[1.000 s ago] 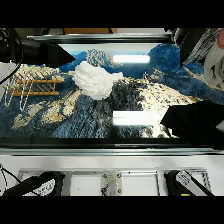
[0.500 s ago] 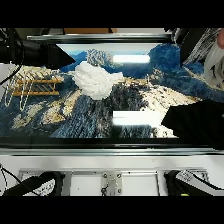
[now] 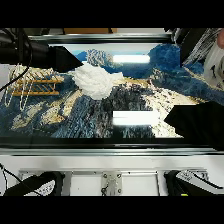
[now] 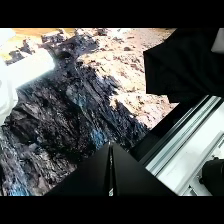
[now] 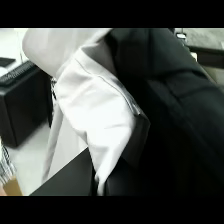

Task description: Fold the clothes and pants, and hang the long-sleeved shirts on hangers.

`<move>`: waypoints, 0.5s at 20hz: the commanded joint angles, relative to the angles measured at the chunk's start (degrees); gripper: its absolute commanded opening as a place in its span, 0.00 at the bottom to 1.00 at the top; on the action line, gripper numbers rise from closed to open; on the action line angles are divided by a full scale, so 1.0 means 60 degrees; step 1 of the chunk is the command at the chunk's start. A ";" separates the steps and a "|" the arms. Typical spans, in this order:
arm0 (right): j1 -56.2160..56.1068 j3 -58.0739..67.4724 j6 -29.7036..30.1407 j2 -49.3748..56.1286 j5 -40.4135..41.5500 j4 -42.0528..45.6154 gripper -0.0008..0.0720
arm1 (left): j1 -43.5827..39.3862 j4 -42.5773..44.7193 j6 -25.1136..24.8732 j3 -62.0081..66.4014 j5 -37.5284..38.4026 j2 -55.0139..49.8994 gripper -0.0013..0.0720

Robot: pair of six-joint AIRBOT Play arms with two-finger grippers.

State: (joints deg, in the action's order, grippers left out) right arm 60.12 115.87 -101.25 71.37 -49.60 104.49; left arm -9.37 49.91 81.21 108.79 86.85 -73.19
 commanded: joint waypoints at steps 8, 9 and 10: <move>0.0594 -0.0055 -0.0495 -0.0973 -0.2069 0.0627 0.02 | -0.0109 0.0022 -0.0011 0.0007 0.0000 -0.0007 0.04; 0.0736 -0.0058 -0.0517 -0.1035 -0.2113 0.0627 0.02 | -0.0109 0.0018 -0.0109 0.0007 0.0000 -0.0007 0.04; 0.0834 -0.0058 -0.0514 -0.1104 -0.2106 0.0630 0.02 | -0.0109 0.0018 -0.0153 0.0007 0.0000 -0.0007 0.04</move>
State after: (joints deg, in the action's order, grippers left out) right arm 63.33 115.59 -103.18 65.95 -59.35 107.85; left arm -10.00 50.00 81.14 108.79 86.85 -73.21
